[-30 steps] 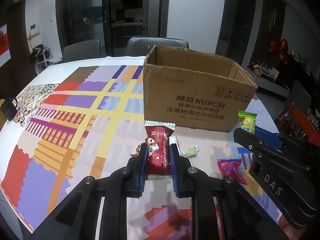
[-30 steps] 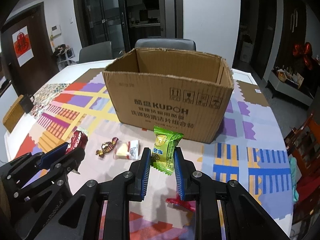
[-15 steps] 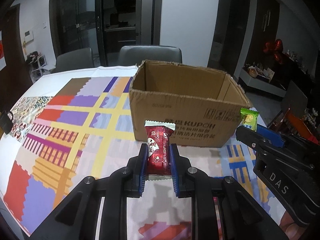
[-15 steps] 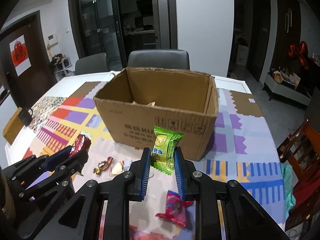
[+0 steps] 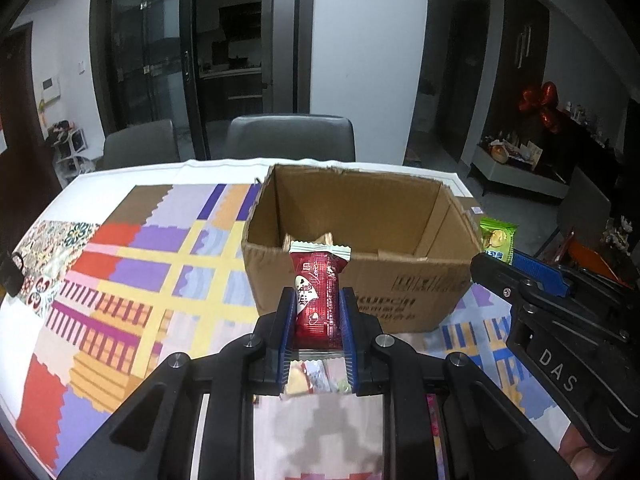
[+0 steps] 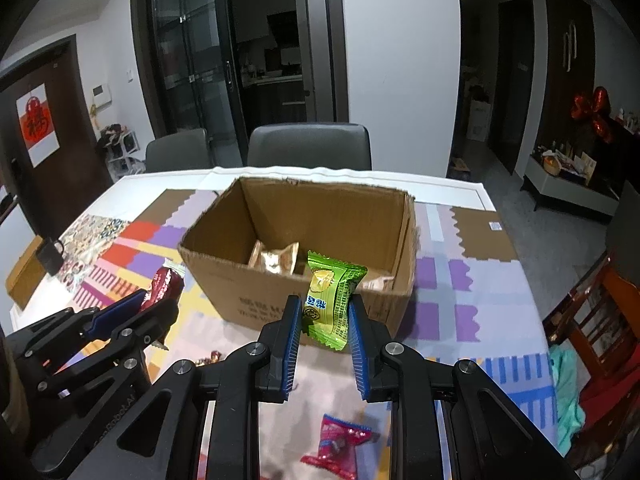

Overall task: Organize snacks
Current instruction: 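Carry the red packet with the left gripper while the right gripper carries the green packet to the box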

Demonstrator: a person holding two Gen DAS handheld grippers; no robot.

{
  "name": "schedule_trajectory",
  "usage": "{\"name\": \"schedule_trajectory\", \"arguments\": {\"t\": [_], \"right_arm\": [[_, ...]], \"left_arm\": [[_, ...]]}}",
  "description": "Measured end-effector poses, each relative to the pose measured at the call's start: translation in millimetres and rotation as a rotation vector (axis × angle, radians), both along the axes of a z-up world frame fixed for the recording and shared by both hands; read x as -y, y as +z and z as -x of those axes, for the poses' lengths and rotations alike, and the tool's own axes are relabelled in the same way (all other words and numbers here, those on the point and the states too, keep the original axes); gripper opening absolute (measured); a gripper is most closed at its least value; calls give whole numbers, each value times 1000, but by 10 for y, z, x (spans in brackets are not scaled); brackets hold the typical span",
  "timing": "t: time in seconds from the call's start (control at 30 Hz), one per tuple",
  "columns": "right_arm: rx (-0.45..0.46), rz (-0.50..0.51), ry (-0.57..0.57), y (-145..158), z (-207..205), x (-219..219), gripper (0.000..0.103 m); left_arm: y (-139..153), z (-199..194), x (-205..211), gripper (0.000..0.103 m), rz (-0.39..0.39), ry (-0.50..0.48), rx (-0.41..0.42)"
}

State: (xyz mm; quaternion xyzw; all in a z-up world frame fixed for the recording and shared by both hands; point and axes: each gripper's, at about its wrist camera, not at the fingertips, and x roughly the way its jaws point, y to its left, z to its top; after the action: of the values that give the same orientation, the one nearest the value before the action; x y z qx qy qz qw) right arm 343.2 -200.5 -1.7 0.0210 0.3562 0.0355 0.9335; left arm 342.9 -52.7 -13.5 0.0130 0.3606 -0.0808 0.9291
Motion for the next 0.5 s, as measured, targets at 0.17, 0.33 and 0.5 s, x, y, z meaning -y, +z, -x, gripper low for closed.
{"name": "schedule_trajectory", "arguments": {"t": [0.17, 0.33, 0.5], "right_arm": [[14, -3, -1, 87, -89, 36, 25], [28, -6, -8, 166, -212, 83, 25], [34, -14, -17, 208, -347, 136, 25]], "left_arm": [[77, -132, 45, 22, -1, -10, 11], [140, -282, 96, 22, -4, -18, 18], [181, -418, 148, 22, -10, -29, 27]]}}
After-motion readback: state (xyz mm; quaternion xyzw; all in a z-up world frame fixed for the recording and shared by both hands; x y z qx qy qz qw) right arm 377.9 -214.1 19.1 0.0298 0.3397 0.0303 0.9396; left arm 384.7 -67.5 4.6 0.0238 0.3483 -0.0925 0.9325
